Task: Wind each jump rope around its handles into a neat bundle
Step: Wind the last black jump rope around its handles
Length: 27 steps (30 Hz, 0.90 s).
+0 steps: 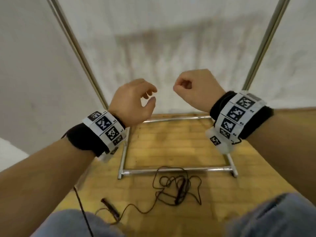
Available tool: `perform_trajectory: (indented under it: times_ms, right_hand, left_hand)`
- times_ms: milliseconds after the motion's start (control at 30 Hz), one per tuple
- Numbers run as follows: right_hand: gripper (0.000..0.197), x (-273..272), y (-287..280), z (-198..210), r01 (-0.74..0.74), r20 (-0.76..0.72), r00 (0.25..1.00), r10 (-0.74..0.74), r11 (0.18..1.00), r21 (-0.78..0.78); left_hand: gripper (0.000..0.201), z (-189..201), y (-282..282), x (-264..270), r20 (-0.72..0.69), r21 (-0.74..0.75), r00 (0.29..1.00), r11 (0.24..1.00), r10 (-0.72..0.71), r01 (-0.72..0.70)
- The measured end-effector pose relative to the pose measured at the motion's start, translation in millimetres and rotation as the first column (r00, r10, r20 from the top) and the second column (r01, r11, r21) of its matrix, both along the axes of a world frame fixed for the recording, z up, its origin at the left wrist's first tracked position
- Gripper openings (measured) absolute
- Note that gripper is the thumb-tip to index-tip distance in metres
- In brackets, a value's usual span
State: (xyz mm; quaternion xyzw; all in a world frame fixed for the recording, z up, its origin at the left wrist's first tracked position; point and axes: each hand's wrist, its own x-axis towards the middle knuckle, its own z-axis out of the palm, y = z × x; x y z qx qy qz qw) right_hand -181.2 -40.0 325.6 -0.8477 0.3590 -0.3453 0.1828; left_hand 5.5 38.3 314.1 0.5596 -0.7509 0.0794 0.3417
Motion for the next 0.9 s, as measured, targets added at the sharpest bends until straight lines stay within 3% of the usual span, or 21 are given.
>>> perform_trajectory:
  times_ms: [133,233,367,433,600,667,767,900]
  right_hand:
    - [0.015,13.0,0.2,-106.5,-0.058,-0.327,0.937,0.119,0.98,0.189]
    - [0.018,23.1,-0.7,-184.7,-0.052,-0.491,0.848,0.2,0.953,0.298]
    - [0.023,34.9,1.4,-282.1,0.007,-0.662,0.662,0.351,0.881,0.474]
    - [0.024,35.8,4.0,-327.1,0.066,-0.709,0.57,0.416,0.836,0.544]
    - [0.02,18.1,15.5,-418.6,0.15,-0.722,0.452,0.524,0.754,0.64]
    - [0.018,12.9,20.9,-440.5,0.183,-0.751,0.421,0.508,0.764,0.619]
    - [0.04,7.6,32.3,-471.8,0.251,-0.796,0.376,0.474,0.775,0.58]
    - [0.033,-2.5,41.2,-500.2,0.33,-0.816,0.439,0.375,0.778,0.535]
  left_hand:
    - [0.022,-110.2,12.8,21.6,0.038,0.279,0.999,0.96,0.003,-0.014]
    - [0.022,-185.1,10.1,32.8,0.087,0.49,0.996,0.871,0.005,-0.047]
    - [0.024,-276.2,8.2,39.6,0.15,0.694,0.985,0.719,-0.08,-0.047]
    - [0.025,-318.2,12.9,39.3,0.136,0.747,0.985,0.664,-0.107,-0.031]
    - [0.03,-411.1,25.1,19.6,0.141,0.843,0.963,0.537,-0.23,0.006]
    - [0.033,-435.0,27.5,9.4,0.14,0.879,0.953,0.477,-0.267,0.005]
    - [0.037,-466.2,30.4,-5.1,0.134,0.898,0.948,0.441,-0.29,0.008]
    - [0.039,-493.8,29.4,-40.8,0.14,0.924,0.938,0.382,-0.317,-0.009]
